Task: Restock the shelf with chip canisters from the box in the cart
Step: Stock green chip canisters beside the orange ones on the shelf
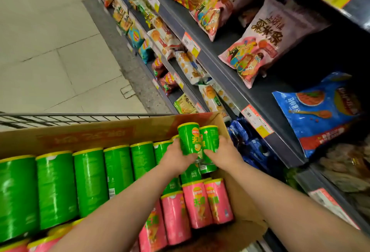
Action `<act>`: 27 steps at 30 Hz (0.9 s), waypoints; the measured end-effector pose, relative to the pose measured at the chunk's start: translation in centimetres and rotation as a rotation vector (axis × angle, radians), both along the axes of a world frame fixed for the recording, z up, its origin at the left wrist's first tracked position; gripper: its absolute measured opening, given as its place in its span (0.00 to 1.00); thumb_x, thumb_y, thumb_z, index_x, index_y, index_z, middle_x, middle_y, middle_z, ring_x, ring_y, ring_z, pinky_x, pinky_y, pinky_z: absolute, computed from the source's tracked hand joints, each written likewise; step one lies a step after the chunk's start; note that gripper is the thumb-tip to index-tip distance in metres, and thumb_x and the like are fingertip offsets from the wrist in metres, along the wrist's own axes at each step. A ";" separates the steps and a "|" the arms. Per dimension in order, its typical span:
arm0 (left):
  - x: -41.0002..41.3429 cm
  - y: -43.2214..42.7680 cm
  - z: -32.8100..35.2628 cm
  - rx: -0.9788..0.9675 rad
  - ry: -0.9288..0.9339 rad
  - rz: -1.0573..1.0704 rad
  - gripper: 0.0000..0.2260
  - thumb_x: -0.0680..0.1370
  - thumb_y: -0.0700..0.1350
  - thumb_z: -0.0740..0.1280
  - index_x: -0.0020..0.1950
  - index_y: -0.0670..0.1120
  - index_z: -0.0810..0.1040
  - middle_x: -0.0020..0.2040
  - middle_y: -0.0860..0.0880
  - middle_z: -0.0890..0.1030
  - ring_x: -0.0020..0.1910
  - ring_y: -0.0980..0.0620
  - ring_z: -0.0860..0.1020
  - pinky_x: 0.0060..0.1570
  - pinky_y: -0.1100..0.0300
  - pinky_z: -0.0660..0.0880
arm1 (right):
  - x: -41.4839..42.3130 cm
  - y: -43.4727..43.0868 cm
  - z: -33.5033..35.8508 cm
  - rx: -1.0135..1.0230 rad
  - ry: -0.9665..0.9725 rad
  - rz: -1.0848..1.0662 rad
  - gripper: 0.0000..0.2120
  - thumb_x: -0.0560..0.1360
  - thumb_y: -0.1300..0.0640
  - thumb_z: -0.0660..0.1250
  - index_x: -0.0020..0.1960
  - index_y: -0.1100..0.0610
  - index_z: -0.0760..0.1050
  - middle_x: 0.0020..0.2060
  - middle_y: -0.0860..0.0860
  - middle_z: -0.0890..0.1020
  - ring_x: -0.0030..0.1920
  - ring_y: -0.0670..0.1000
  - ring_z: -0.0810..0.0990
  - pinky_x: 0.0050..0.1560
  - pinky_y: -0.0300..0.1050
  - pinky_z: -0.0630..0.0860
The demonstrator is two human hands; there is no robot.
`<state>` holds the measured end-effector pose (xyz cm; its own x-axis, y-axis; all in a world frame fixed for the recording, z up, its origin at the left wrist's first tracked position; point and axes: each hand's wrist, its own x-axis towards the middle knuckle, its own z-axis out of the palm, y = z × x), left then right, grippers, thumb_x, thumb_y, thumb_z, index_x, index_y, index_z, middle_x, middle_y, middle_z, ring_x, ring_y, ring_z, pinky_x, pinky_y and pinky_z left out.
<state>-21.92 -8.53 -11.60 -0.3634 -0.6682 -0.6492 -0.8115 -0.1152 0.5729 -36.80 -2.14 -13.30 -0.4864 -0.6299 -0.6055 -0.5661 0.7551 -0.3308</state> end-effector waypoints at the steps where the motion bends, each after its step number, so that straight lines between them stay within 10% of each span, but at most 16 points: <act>1: -0.2 -0.1 -0.2 0.030 0.035 0.085 0.33 0.73 0.50 0.71 0.73 0.44 0.61 0.67 0.44 0.73 0.61 0.47 0.75 0.53 0.61 0.71 | 0.0 0.0 -0.3 0.003 -0.019 -0.027 0.30 0.72 0.42 0.67 0.66 0.58 0.67 0.61 0.58 0.73 0.61 0.59 0.74 0.59 0.51 0.73; 27: 0.6 8.5 3.2 0.148 0.249 0.364 0.35 0.63 0.56 0.71 0.67 0.45 0.69 0.57 0.46 0.80 0.53 0.47 0.79 0.57 0.54 0.74 | 1.2 9.6 3.5 -0.207 -0.455 -0.500 0.26 0.68 0.47 0.73 0.62 0.49 0.68 0.53 0.49 0.79 0.52 0.50 0.79 0.56 0.46 0.76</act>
